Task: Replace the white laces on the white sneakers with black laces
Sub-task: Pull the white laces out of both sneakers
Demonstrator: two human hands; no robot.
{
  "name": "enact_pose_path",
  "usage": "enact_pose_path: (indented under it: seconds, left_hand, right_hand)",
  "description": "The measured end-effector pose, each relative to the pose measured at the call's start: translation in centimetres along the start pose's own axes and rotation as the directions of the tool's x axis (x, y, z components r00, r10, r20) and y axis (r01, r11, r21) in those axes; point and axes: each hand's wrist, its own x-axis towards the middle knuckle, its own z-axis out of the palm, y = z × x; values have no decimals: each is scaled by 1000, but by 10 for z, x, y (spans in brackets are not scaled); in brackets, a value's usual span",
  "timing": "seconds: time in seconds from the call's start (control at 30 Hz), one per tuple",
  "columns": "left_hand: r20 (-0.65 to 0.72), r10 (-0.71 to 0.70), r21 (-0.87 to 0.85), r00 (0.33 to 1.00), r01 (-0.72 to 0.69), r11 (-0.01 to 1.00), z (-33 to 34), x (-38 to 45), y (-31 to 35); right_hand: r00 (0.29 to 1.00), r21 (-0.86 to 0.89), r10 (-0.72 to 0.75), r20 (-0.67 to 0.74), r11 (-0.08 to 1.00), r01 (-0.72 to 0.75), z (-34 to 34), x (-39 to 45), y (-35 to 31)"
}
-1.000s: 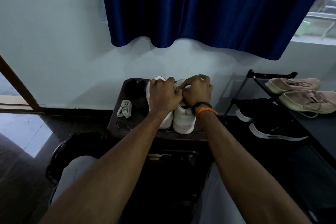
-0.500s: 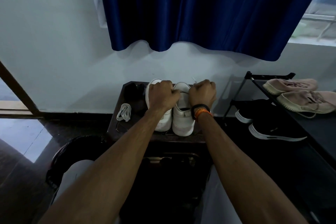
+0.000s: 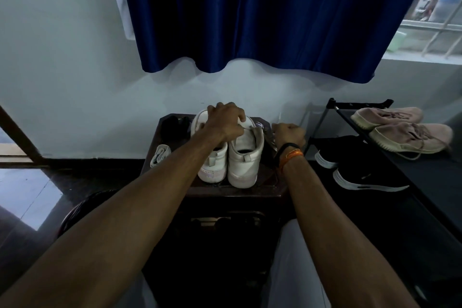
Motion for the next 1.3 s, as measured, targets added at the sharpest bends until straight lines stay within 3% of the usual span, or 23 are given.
enact_pose_path:
  seconds: [0.1, 0.23, 0.4, 0.63, 0.8, 0.9, 1.03, 1.17, 1.23, 1.3]
  left_hand:
    - [120, 58, 93, 991, -69, 993, 0, 11, 9]
    - [155, 67, 89, 986, -82, 993, -2, 22, 15]
    - [113, 38, 99, 993, -50, 994, 2, 27, 18]
    - [30, 0, 166, 1000, -5, 986, 12, 35, 26]
    - [-25, -217, 56, 976, 218, 974, 9, 39, 16]
    - [-122, -380, -48, 917, 377, 925, -5, 37, 4]
    - [-107, -514, -172, 851, 494, 852, -24, 30, -18]
    - [-76, -370, -105, 926, 361, 927, -25, 29, -13]
    - [-59, -213, -94, 975, 207, 974, -23, 33, -6]
    - [42, -42, -79, 998, 45, 996, -20, 34, 3]
  right_hand:
    - [993, -53, -6, 117, 998, 13, 1, -5, -1]
    - [983, -7, -43, 180, 999, 45, 2, -7, -1]
    - [963, 25, -116, 242, 993, 114, -1, -18, -3]
    - [908, -125, -320, 269, 924, 362, -2, -28, -2]
    - [901, -191, -351, 254, 895, 403, -2, -24, -6]
    - [906, -209, -363, 219, 889, 407, -2, -23, -7]
    - [910, -225, -361, 203, 888, 402, -2, -23, -8]
    - [909, -250, -364, 203, 878, 408, -1, -26, -7]
    - [909, -268, -360, 208, 873, 407, 0, -27, -4]
    - [915, -277, -345, 208, 877, 393, 1, -27, -2]
